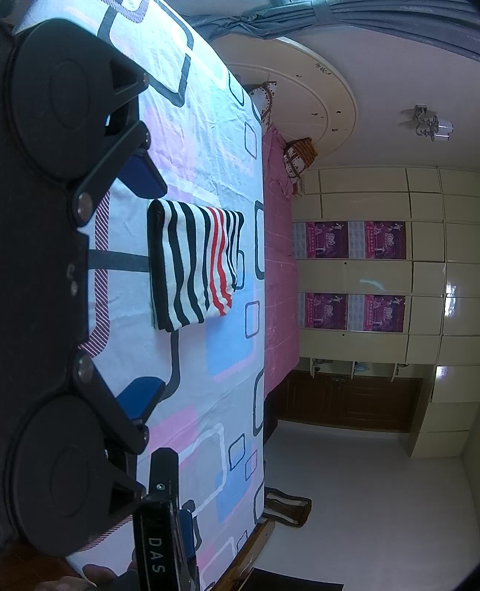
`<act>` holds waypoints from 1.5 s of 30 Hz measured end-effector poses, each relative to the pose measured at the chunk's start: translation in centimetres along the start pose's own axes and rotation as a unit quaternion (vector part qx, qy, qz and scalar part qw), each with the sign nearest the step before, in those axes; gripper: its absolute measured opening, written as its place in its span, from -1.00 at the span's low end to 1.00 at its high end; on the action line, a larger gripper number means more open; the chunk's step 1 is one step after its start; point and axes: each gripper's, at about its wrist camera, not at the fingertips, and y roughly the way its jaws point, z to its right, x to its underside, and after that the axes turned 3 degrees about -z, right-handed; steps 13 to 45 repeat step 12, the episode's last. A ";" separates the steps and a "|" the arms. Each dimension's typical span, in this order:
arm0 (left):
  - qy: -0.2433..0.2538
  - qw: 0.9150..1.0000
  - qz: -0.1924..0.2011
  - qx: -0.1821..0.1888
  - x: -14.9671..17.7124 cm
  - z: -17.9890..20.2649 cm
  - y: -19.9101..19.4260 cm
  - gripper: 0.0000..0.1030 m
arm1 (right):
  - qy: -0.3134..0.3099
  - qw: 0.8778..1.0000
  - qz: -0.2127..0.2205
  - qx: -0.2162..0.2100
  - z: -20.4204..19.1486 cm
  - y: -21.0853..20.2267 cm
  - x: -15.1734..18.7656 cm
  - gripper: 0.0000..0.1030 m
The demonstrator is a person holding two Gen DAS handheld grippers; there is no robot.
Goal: Fold small clothes
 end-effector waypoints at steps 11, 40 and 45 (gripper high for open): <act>0.003 1.000 -0.001 0.001 -0.2 -0.1 0.2 0.99 | -0.001 1.000 -0.001 0.000 0.1 0.1 -0.1 1.00; 0.004 1.000 -0.001 0.000 -0.2 -0.1 0.2 0.99 | -0.001 1.000 -0.001 -0.001 0.0 0.1 -0.1 1.00; 0.004 1.000 -0.001 0.000 -0.2 -0.1 0.2 0.99 | -0.001 1.000 -0.001 -0.001 0.0 0.1 -0.1 1.00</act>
